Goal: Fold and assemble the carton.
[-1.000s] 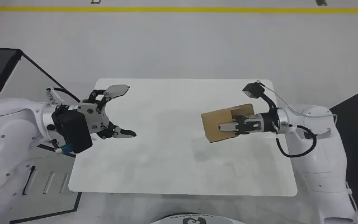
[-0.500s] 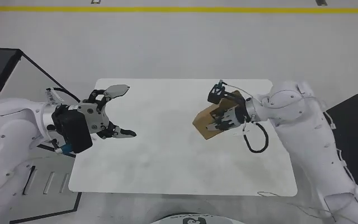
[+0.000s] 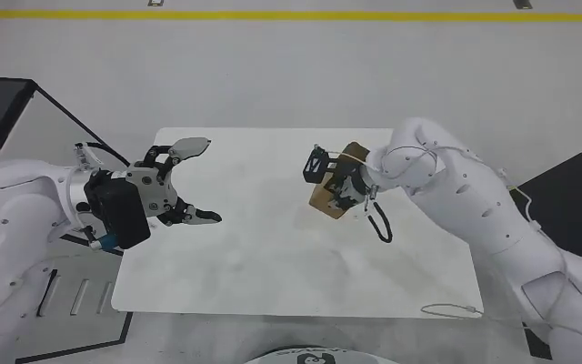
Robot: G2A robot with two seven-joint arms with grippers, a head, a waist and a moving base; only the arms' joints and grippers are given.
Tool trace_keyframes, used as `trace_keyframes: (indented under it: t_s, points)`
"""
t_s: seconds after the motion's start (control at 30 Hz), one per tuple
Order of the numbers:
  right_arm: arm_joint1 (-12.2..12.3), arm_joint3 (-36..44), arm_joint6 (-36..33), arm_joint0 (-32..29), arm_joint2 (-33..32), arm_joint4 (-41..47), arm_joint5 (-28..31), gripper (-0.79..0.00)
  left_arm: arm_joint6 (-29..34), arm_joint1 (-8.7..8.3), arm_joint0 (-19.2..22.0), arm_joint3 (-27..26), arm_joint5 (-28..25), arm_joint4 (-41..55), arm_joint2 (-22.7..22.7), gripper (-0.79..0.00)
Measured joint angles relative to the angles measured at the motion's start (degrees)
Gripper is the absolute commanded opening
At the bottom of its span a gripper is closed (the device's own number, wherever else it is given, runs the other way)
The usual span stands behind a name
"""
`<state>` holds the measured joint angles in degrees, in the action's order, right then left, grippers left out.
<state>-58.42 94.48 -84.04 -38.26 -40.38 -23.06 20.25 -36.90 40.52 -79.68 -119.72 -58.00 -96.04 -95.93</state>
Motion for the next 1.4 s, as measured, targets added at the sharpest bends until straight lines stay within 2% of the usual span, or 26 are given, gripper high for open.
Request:
trace_keyframes:
  t_s: [0.13,0.33,0.47,0.67,0.77,1.4]
  points:
    - [-0.1,1.39,1.27,-0.15,1.53,-2.18,1.27,-0.785,0.0,0.0,0.0,0.0,0.0,0.0,0.0,0.0]
    - [-1.48,1.75,5.02,6.05,13.78,-13.85,5.03,-0.785,0.0,0.0,0.0,0.0,0.0,0.0,0.0,0.0]
    - [-3.64,-1.85,7.24,11.7,22.51,-16.16,7.24,-0.785,0.0,0.0,0.0,0.0,0.0,0.0,0.0,0.0]
    - [-7.72,-8.17,10.35,16.75,30.16,-15.44,10.34,-0.785,0.0,0.0,0.0,0.0,0.0,0.0,0.0,0.0]
    - [-8.98,-10.32,11.12,17.33,30.71,-14.17,11.11,-0.785,0.0,0.0,0.0,0.0,0.0,0.0,0.0,0.0]
    - [-8.94,-10.28,11.08,17.28,30.64,-14.19,11.07,-0.785,0.0,0.0,0.0,0.0,0.0,0.0,0.0,0.0]
